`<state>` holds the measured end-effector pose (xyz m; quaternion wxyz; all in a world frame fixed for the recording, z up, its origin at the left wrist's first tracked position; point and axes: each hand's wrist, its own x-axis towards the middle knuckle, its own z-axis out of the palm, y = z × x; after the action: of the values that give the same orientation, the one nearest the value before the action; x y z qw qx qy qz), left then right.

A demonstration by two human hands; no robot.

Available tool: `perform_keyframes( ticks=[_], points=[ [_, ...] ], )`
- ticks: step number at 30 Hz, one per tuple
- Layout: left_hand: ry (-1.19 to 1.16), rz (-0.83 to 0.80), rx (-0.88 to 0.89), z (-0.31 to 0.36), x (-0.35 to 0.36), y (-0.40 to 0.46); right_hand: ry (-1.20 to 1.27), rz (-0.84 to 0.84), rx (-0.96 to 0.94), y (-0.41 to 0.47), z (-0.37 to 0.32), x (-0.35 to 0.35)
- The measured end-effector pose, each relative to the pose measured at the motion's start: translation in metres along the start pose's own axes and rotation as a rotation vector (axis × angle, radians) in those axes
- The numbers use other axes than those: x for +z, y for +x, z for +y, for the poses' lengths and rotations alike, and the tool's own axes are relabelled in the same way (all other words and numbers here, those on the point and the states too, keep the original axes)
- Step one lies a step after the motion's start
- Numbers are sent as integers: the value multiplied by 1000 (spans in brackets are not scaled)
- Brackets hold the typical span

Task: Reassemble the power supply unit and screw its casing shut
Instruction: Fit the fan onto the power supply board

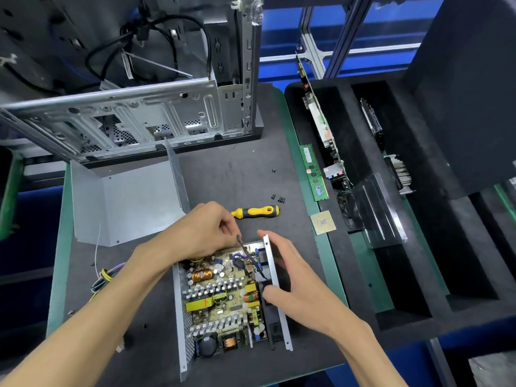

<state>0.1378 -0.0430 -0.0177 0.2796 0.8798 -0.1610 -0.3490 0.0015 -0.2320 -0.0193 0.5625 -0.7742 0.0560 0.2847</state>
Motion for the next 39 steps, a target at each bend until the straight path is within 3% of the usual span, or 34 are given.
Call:
perform_keyframes(
  ticks=[18, 31, 39],
  points=[
    [-142, -218, 46, -8, 1, 6, -35, -152, 30, 9, -8, -24],
    [-81, -213, 21, -2, 4, 10, -24, -166, 40, 14, -6, -27],
    [-160, -153, -13, -9, -7, 3, -1, -191, 38, 17, -3, -30]
  ],
)
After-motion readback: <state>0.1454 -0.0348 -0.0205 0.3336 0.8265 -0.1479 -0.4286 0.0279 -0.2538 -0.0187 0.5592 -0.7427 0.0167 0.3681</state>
